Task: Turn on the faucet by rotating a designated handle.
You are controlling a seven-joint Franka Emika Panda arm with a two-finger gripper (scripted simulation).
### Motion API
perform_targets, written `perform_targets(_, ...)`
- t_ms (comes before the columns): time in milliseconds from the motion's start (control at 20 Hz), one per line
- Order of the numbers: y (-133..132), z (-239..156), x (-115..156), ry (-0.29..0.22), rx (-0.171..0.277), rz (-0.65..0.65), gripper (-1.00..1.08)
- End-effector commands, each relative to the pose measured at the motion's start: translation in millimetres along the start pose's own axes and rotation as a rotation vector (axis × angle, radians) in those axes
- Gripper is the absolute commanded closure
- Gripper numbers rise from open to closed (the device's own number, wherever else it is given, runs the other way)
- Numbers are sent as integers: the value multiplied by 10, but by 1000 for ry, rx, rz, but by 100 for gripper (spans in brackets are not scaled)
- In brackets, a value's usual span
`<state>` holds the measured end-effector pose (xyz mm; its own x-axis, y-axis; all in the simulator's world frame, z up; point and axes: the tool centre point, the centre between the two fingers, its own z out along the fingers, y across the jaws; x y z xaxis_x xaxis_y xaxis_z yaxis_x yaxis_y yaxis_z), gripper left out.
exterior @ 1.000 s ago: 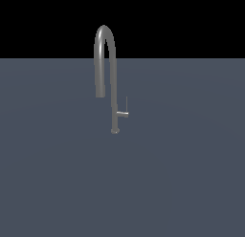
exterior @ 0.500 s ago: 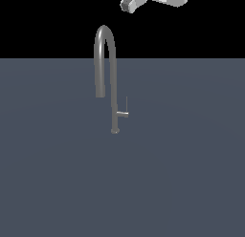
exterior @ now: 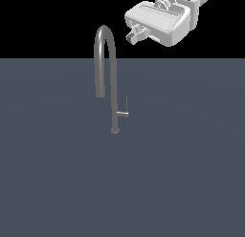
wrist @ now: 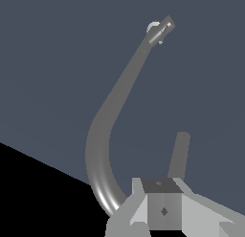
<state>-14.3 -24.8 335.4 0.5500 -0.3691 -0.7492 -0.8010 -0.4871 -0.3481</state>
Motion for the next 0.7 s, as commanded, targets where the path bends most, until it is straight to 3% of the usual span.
perform_targets(0,-18,41,195,-48,55,53,108)
perform_targets(650,10,432,1169,-302,342,338,108)
